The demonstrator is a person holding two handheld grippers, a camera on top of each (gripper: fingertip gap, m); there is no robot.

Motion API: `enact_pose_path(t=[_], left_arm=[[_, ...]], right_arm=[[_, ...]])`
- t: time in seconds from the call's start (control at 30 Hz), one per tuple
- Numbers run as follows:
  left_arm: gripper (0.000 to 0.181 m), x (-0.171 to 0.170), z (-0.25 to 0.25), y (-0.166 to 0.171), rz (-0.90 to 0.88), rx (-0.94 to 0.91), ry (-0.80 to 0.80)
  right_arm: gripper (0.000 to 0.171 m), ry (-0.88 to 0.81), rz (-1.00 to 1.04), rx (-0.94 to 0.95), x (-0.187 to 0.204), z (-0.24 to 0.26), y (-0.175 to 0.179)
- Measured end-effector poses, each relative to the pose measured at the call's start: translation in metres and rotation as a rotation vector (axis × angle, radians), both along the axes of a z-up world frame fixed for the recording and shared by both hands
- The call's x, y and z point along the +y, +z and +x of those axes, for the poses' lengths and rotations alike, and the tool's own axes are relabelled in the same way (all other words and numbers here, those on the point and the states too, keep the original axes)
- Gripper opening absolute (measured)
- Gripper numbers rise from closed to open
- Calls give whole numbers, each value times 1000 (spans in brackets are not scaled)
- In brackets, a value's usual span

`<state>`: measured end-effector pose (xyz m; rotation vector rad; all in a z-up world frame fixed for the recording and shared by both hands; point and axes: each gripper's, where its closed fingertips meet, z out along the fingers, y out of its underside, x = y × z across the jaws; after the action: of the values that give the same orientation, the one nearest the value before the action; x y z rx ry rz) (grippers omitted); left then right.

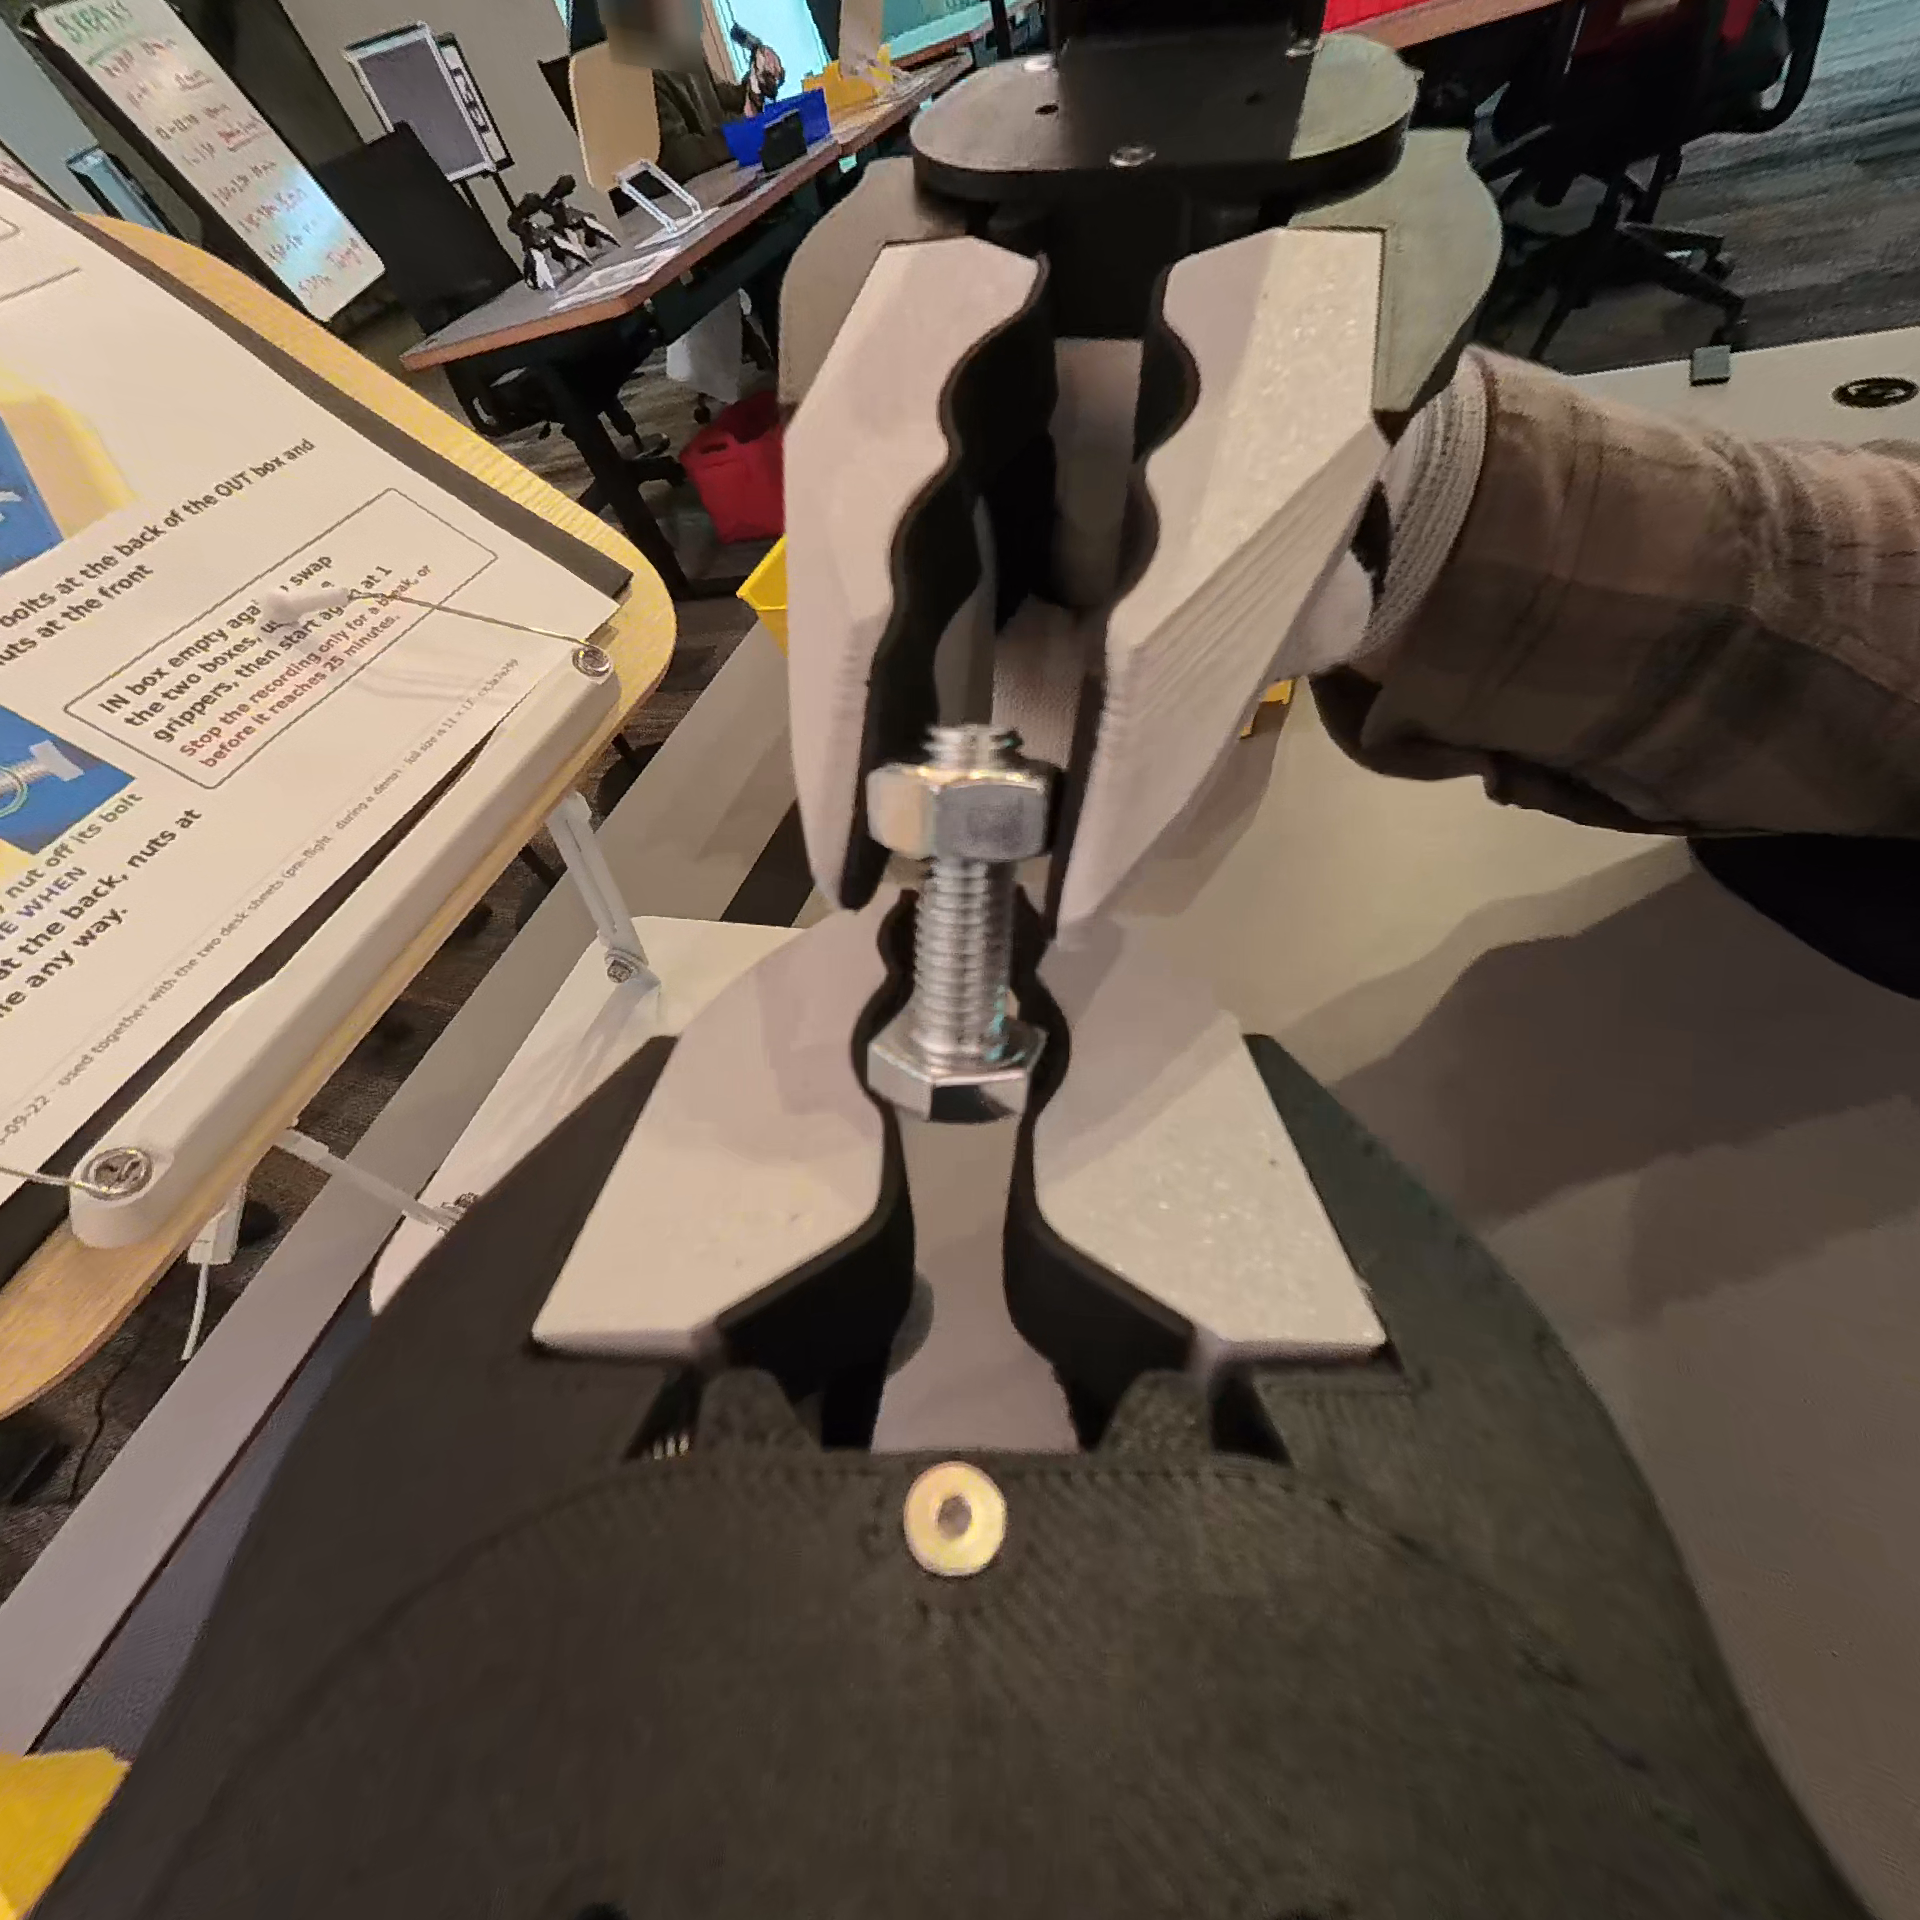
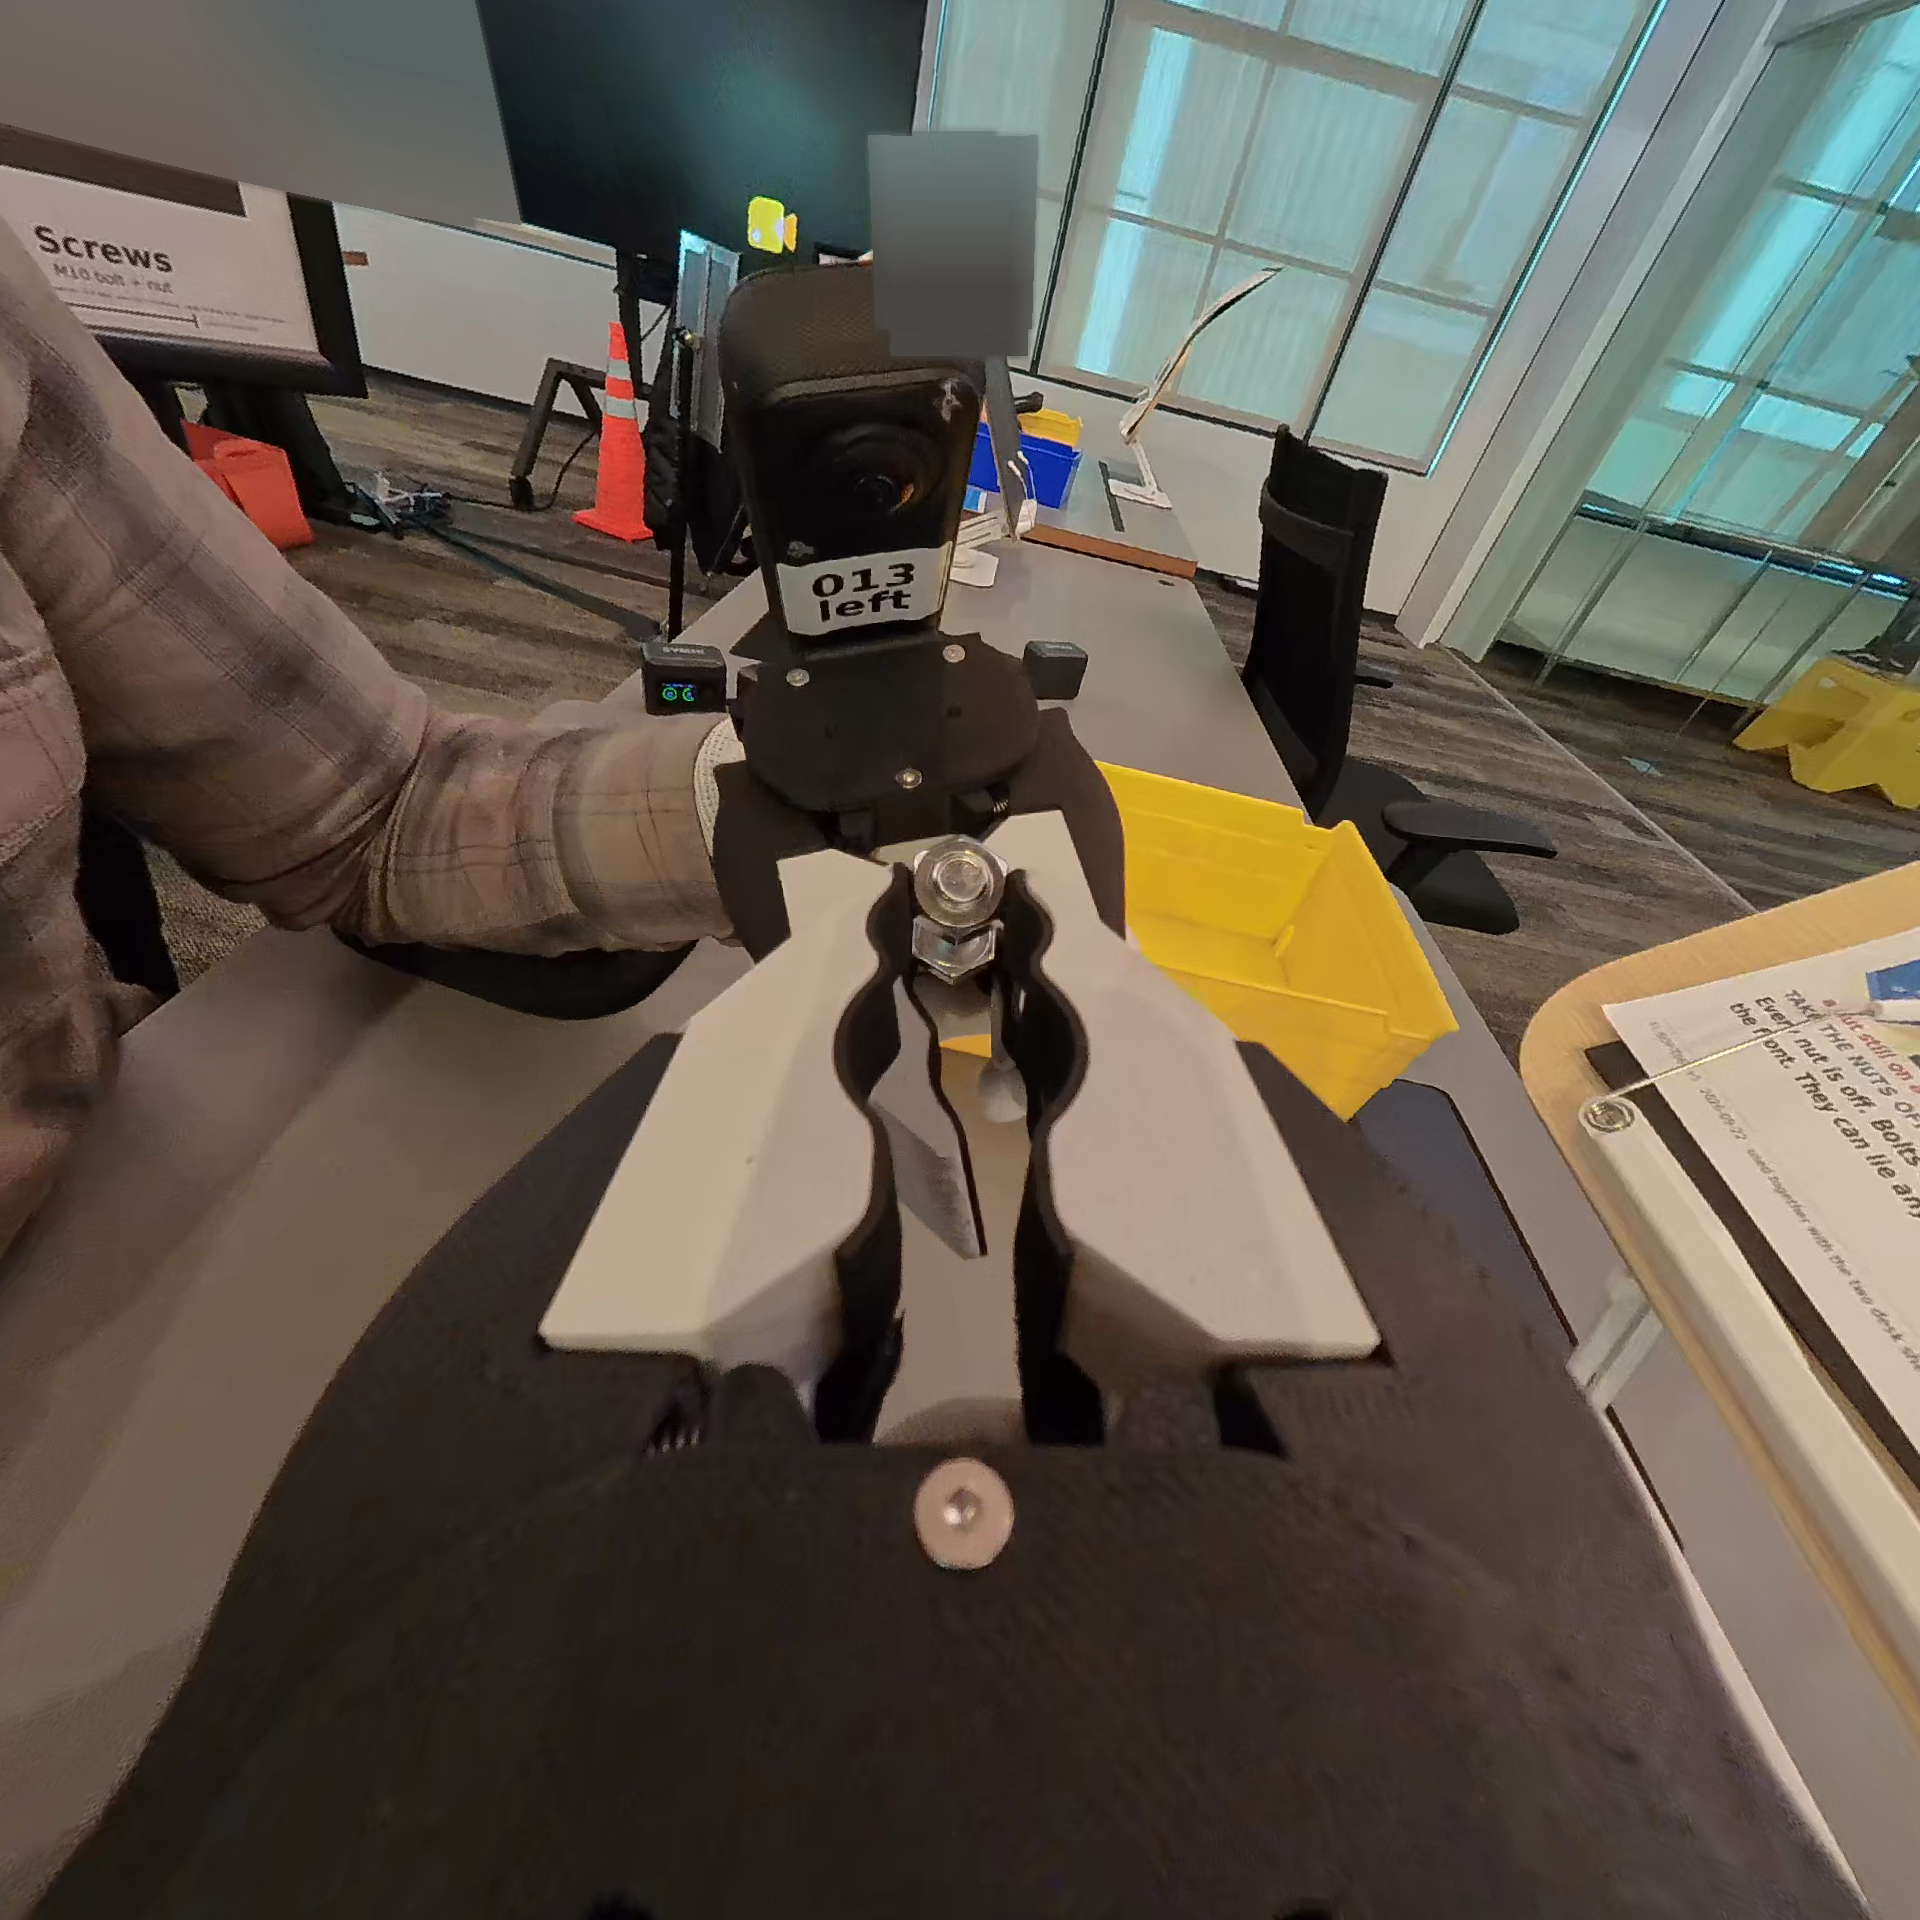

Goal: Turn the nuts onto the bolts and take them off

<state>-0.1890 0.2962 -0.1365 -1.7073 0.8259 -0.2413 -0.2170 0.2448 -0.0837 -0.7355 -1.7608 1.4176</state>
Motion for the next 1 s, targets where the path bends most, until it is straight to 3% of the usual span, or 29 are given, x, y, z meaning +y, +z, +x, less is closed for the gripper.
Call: enact_pose_path(t=[0.27, 0.53, 0.57, 0.63, 0.67, 0.83, 1.0], left_arm=[[16, 6, -4, -11, 20, 138, 60], [14, 9, -6, -10, 26, 131, 77], [14, 10, -7, -10, 30, 123, 82], [13, 10, -5, -6, 36, 73, 73], [13, 11, -5, -4, 39, 40, 71], [13, 11, 0, 8, 44, -150, 23], [13, 12, 2, 12, 54, -214, 8]], right_arm=[[15, -51, 113, -68, 1, -1, -11], [15, -77, 138, -72, 4, -1, -12], [17, -95, 147, -64, 6, -2, -11], [41, -140, 143, -43, 12, -5, -7], [44, -148, 127, -32, 14, -5, -4], [46, -175, 71, 7, 24, -6, 4], [46, -173, -2, 34, 27, -8, 11]])
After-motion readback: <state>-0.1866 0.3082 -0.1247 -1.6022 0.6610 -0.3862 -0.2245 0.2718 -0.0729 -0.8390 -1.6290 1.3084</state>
